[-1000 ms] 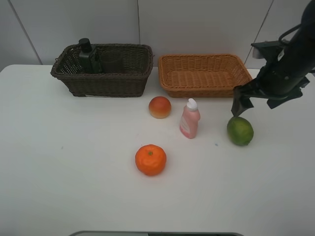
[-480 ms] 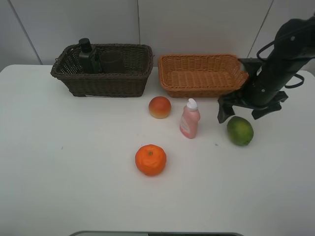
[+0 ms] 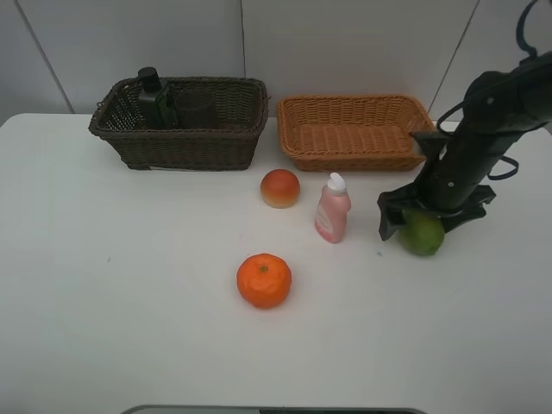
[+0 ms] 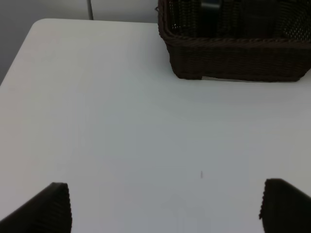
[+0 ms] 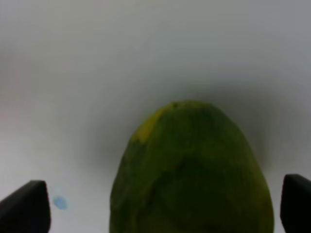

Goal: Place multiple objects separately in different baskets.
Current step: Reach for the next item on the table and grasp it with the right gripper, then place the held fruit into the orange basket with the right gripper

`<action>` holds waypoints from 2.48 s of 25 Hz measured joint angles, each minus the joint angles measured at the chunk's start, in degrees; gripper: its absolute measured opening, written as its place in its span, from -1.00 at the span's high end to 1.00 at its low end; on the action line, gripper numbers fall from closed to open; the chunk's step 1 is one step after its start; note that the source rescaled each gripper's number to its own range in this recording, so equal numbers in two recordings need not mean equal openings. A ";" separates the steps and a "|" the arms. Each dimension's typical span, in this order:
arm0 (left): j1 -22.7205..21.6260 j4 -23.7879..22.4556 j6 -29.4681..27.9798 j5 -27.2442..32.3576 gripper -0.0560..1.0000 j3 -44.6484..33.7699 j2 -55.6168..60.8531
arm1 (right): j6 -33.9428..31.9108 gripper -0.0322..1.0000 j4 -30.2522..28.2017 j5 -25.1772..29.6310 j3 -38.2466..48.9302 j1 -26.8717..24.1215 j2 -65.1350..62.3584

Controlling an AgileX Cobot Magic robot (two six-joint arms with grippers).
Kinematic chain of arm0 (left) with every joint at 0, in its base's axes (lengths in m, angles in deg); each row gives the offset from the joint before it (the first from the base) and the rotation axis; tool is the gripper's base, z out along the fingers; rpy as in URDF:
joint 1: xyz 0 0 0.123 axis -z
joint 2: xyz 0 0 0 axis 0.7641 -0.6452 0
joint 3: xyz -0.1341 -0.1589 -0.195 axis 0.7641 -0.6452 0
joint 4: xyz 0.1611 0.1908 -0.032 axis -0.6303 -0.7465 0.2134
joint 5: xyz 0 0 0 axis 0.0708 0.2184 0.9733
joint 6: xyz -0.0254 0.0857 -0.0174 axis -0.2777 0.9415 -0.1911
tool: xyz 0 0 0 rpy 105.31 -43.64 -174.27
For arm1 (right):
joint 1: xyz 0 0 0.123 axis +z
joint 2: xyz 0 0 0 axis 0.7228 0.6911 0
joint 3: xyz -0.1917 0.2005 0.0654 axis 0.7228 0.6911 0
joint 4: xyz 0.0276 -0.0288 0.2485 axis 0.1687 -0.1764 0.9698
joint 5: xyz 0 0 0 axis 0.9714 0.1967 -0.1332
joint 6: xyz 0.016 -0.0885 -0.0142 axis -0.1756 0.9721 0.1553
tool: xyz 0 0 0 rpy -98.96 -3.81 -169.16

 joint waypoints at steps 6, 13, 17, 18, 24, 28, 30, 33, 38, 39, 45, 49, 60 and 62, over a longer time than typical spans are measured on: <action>0.00 0.00 0.00 0.00 -1.00 0.00 0.00 | -0.10 -1.00 -0.11 0.00 0.00 0.00 2.21; 0.00 0.00 0.00 0.00 -1.00 0.00 0.00 | -0.10 -0.42 -0.11 -0.47 0.00 0.00 2.63; 0.00 0.00 0.00 0.00 -1.00 0.00 0.00 | -0.12 0.16 -0.29 -0.47 0.00 0.00 2.63; 0.00 0.00 0.00 0.00 -1.00 0.00 0.00 | -0.12 0.16 -0.24 -0.47 0.00 0.00 2.63; 0.00 0.00 0.00 0.00 -1.00 0.00 0.00 | -0.12 0.16 -0.24 -0.47 0.00 0.00 2.63; 0.00 0.00 0.00 0.00 -1.00 0.00 0.00 | -0.12 0.16 -0.24 -0.47 0.00 0.00 2.63; 0.00 0.00 0.00 0.00 -1.00 0.00 0.00 | -0.12 0.16 -0.30 -0.34 0.00 0.00 2.49; 0.00 0.00 0.00 0.00 -1.00 0.00 0.00 | -0.12 0.16 -0.93 3.04 -1.55 0.00 1.27; 0.00 0.00 0.00 0.00 -1.00 0.00 0.00 | -0.12 0.16 -2.77 13.17 -8.60 0.00 -1.81; 0.00 0.00 0.00 0.00 -1.00 0.00 0.00 | -0.12 0.16 -3.03 15.38 -10.58 0.00 -2.02; 0.00 0.00 0.00 0.00 -1.00 0.00 0.00 | -0.12 0.16 -3.72 22.56 -22.10 1.74 -1.80; 0.00 0.00 0.00 0.00 -1.00 0.00 0.00 | -0.12 0.16 -4.43 23.53 -29.89 2.89 0.51; 0.00 0.00 0.00 0.00 -1.00 0.00 0.00 | -0.12 0.16 -7.13 21.93 -48.83 3.98 14.51; 0.00 0.00 0.00 0.00 -1.00 0.00 0.00 | -0.12 0.16 -7.13 20.34 -50.32 3.98 16.62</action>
